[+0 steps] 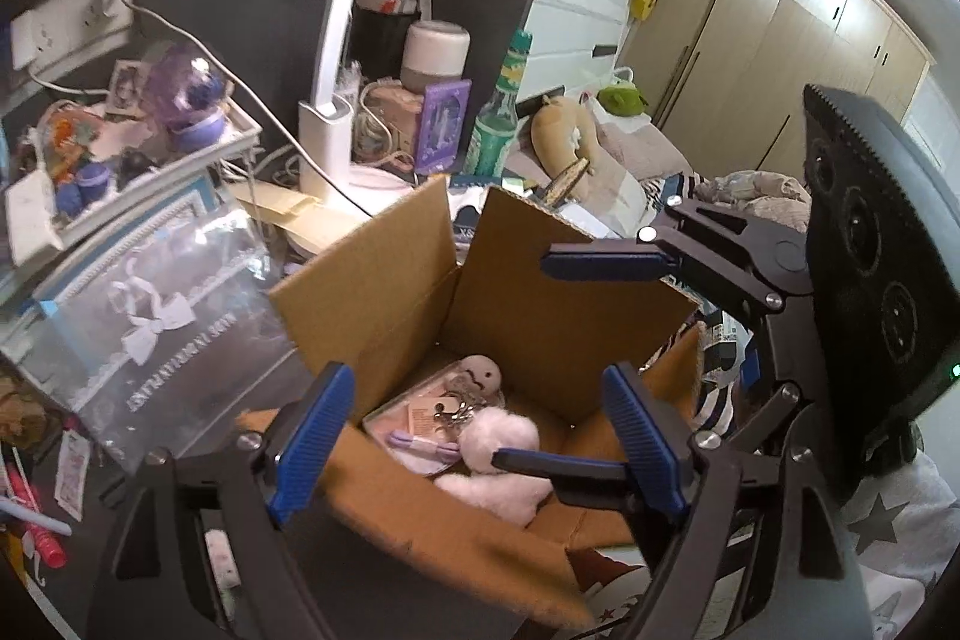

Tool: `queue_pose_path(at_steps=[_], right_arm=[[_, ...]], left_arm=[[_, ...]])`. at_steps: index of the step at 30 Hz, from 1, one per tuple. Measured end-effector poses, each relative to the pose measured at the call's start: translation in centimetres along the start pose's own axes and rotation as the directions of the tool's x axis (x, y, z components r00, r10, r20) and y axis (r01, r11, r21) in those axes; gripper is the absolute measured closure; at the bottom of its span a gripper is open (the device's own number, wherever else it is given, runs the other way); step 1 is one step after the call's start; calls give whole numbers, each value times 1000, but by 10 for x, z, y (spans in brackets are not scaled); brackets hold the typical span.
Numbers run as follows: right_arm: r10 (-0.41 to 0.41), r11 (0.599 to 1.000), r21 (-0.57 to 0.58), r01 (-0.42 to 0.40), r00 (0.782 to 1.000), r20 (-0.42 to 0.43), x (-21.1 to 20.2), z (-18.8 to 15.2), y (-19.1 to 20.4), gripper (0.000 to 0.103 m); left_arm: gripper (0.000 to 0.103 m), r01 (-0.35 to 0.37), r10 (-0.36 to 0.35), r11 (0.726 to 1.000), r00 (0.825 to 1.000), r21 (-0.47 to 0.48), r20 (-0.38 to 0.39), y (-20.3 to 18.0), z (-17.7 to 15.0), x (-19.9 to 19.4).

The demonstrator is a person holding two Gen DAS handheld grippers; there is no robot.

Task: Organize objects
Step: 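Return the right gripper to the desk and grasp the pink tape dispenser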

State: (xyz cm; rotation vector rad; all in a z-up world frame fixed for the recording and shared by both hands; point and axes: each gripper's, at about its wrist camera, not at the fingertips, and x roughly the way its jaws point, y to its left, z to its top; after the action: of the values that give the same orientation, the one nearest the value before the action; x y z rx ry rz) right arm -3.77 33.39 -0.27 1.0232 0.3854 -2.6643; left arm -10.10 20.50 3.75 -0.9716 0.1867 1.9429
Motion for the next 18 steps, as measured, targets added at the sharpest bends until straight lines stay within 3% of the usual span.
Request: queue_pose_path(at_steps=[3, 8, 13, 18], right_arm=[[50, 999, -9, -49, 998, 38, -6, 5, 14, 23], [158, 986, -78, -151, 982, 99, -13, 18, 57, 23], [321, 942, -145, -303, 940, 119, -2, 27, 108, 23], [436, 887, -189, -421, 899, 44, 37, 23, 160, 23]], left_arm=[[19, -14, 14, 1000, 999, -3, 41, 8, -7, -26], [13, -102, 105, 994, 987, -30, 124, 30, -39, -85], [13, -207, 223, 972, 963, -114, 151, 67, -91, -129], [13, -271, 305, 936, 944, -226, 129, 102, -147, -148]])
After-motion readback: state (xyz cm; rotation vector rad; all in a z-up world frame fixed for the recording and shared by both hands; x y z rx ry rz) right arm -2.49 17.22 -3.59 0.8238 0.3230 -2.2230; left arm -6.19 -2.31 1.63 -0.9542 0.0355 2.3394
